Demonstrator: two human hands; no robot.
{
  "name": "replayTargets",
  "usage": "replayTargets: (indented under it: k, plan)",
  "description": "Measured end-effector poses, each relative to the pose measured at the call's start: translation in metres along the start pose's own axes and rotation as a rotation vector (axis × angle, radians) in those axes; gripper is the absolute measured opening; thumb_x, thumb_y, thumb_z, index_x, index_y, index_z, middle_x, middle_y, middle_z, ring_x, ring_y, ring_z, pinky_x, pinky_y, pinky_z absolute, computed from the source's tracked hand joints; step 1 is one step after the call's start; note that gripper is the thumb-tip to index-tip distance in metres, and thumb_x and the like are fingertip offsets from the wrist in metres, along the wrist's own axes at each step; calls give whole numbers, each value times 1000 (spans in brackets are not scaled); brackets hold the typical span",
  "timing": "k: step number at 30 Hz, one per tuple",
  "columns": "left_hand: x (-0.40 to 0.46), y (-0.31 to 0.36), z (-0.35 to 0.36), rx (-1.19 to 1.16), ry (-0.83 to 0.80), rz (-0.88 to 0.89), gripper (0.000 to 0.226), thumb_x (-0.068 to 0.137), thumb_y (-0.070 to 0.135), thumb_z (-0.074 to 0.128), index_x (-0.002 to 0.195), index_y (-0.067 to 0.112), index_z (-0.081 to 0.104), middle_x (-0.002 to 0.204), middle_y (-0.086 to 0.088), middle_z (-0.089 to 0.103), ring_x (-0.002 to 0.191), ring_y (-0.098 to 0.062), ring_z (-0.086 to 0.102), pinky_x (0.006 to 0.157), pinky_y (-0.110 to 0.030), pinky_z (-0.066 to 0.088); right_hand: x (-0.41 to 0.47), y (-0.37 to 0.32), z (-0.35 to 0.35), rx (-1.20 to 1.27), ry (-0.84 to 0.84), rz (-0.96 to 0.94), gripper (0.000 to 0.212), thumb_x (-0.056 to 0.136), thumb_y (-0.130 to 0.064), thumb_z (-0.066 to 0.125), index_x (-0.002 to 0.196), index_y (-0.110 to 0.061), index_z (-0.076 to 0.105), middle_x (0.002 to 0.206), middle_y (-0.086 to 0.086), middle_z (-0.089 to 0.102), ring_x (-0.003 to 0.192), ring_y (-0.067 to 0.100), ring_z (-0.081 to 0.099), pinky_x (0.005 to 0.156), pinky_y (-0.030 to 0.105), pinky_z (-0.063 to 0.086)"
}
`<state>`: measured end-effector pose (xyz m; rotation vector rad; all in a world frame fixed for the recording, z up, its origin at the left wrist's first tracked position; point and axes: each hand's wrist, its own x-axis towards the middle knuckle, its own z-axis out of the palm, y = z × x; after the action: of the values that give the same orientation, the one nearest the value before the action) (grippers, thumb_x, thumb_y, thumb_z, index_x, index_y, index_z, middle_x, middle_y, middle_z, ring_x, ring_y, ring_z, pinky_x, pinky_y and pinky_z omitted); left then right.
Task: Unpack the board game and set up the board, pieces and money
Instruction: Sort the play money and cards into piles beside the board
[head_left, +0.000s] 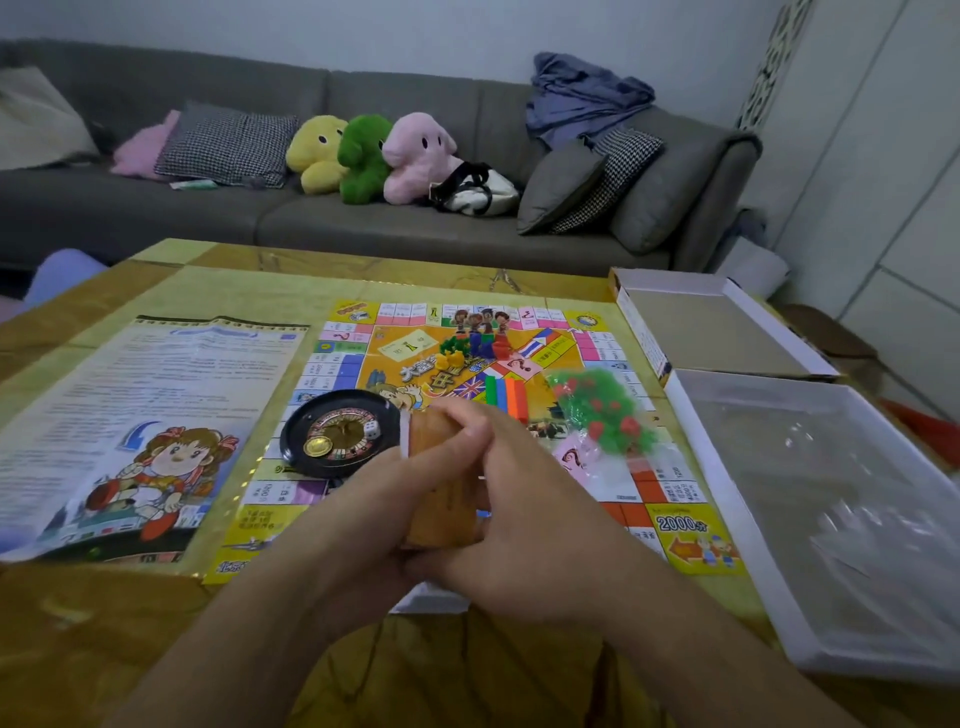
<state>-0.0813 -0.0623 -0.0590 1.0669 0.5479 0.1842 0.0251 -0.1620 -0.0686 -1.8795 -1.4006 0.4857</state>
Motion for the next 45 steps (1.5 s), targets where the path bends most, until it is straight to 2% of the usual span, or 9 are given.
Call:
replayTargets:
  k: [5,12,16,19,22,24,27,35,45]
  plan:
    - [-5,3,-7,117,-43,32,27,87,47,66,99,27,81,113,-11,78,107,-28,75,91,-45,60,-2,2,-5,-23,-41,-69,107,71,-46,93,157,-39,29,148,-24,39,141,8,42,112,43,48]
    - [-11,10,-17,61,-102,15,33,84,32,66,104,11,81,112,-20,77,94,-32,76,76,-44,62,1,2,-10,-144,23,-163,56,77,-33,87,122,-35,53,111,-17,51,102,6,53,75,22,48]
    - [-8,15,-29,40,-135,-23,28,89,19,69,112,6,78,119,-26,73,103,-43,74,85,-54,61,-1,6,-12,-147,-4,-128,84,79,-44,89,147,-38,41,132,-19,45,118,3,50,91,25,53]
    - [-6,13,-31,29,-111,10,33,95,15,60,123,2,71,119,-26,73,107,-44,73,83,-54,62,-2,4,-17,113,-93,41,107,76,-47,91,158,-48,23,145,-26,37,122,2,57,90,22,58]
    - [-7,10,-26,20,-82,76,26,96,10,61,117,2,74,115,-25,75,100,-43,75,70,-49,65,0,1,-19,355,3,190,71,87,-50,76,149,-42,41,139,-17,55,109,5,69,84,23,61]
    - [-7,8,-22,27,-19,114,27,93,8,65,119,0,71,109,-25,76,93,-41,77,62,-44,65,4,7,-19,442,134,256,35,95,-34,75,127,-32,61,122,-5,68,104,16,72,84,35,65]
    - [-6,5,-18,18,45,163,29,90,8,69,118,1,69,104,-24,77,91,-39,78,59,-41,65,5,15,-16,549,211,298,16,94,-23,78,109,-20,73,105,3,77,97,25,76,84,51,65]
    - [-7,6,-16,-122,68,181,29,97,9,63,124,-2,63,110,-24,76,95,-44,76,67,-54,64,5,18,-19,555,317,321,12,91,-21,80,100,-14,76,93,5,80,87,22,78,81,50,65]
    - [-5,3,-17,29,162,307,35,83,14,75,116,3,69,97,-16,80,86,-36,79,58,-44,65,2,11,-20,556,346,293,11,94,-21,75,104,-20,80,94,-1,81,89,18,78,79,42,66]
